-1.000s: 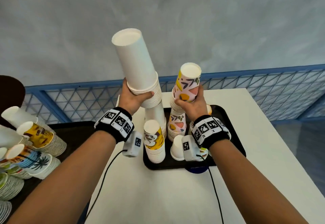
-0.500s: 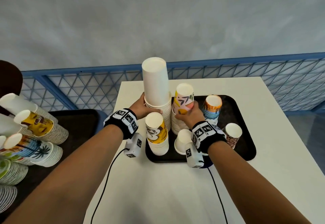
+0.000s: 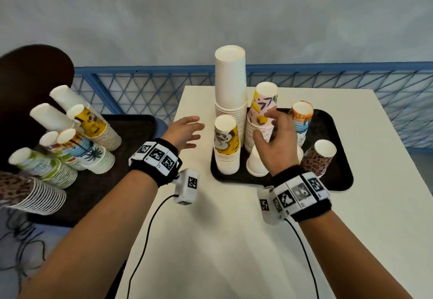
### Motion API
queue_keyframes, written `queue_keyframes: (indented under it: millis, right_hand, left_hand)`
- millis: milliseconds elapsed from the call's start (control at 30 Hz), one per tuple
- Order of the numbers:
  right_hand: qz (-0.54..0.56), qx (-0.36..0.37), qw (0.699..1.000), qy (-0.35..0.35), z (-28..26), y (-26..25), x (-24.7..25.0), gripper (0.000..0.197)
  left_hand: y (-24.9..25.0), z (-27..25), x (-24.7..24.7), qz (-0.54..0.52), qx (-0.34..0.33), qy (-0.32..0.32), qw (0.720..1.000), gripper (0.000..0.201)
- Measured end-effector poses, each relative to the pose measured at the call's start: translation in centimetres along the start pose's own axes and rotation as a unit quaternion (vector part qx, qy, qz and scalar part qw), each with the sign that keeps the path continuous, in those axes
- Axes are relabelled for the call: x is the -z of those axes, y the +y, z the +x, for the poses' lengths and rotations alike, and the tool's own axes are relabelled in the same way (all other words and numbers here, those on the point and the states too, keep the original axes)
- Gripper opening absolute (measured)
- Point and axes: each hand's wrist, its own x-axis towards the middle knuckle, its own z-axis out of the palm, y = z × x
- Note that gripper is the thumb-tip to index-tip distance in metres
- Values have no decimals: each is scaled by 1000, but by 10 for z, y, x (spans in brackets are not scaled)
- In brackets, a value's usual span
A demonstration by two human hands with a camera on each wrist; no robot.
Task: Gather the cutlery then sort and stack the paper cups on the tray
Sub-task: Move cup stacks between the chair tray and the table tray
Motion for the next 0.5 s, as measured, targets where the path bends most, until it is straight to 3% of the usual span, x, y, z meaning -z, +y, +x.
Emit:
queue_keyframes:
  millis: [133,267,400,500]
  right_hand:
    - [69,71,992,-81,-34,-42,-29,28]
    - [97,69,968,-220,-60,-61,-93,22]
    - [80,29,948,-305,-75,-67,-166,23]
    - [74,2,944,-321,-77,-68,-218,22]
  left_hand:
    - [-25,-29,22,-8,-33,20,999,19]
    - [-59,-44,70,-26,-50,110,992,12]
    - [-96,-39,140,-24,-12,269,963,30]
    - [-122,-26,191,-1,62,305,950,65]
